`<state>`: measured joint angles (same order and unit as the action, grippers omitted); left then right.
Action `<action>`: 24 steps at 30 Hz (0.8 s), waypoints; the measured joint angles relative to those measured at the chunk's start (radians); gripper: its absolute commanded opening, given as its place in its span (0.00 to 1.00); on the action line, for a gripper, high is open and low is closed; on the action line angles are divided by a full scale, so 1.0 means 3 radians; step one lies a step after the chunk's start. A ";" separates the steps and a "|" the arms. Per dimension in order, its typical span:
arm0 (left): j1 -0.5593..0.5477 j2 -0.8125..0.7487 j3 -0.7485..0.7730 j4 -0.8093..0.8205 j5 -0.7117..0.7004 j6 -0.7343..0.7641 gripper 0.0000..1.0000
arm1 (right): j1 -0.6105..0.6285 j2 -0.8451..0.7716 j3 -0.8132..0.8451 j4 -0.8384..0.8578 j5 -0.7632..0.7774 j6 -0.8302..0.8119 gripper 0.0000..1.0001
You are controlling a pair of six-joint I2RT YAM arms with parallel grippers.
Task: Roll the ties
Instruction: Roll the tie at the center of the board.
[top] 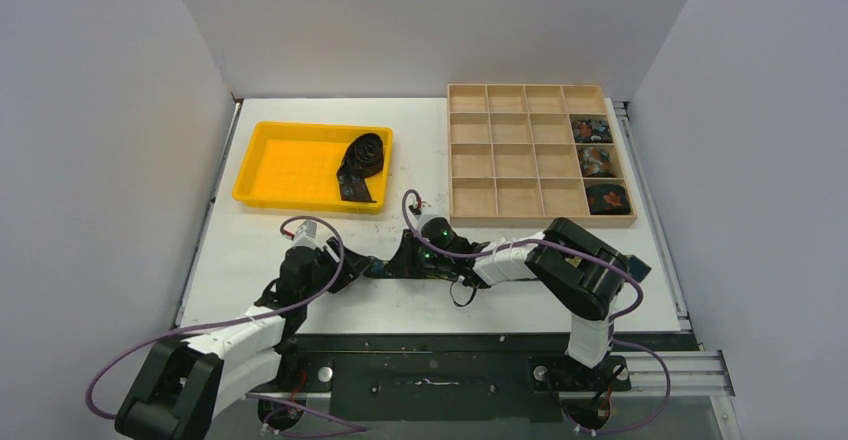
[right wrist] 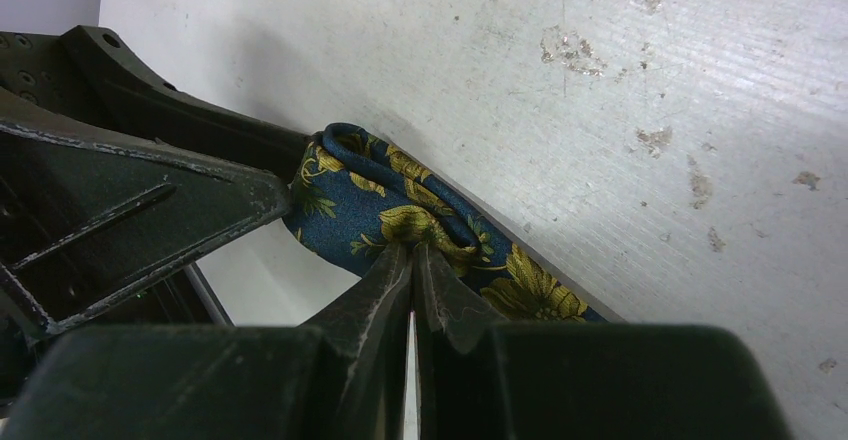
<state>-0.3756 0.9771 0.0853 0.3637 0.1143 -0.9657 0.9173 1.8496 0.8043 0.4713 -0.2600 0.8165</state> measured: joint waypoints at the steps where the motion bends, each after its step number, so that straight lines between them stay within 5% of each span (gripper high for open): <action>1: 0.0000 0.0037 -0.0006 0.0061 0.0015 0.0003 0.54 | -0.0006 0.0003 -0.0005 0.0011 -0.0009 0.0001 0.05; 11: 0.0000 0.0406 -0.0025 0.0479 0.0169 0.0052 0.45 | -0.0048 0.0006 -0.0047 0.0079 -0.0088 -0.0003 0.05; 19: 0.0000 0.0752 -0.0025 0.0769 0.0299 0.0108 0.03 | -0.0051 0.0006 -0.0052 0.0085 -0.0121 -0.0041 0.05; 24: 0.0000 0.0767 -0.0027 0.0799 0.0329 0.0149 0.00 | -0.0051 0.0006 -0.0053 0.0086 -0.0127 -0.0055 0.05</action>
<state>-0.3756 1.2072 0.0772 0.6033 0.2131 -0.9211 0.9020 1.8515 0.7883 0.4973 -0.2981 0.8001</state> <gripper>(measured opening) 0.059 0.059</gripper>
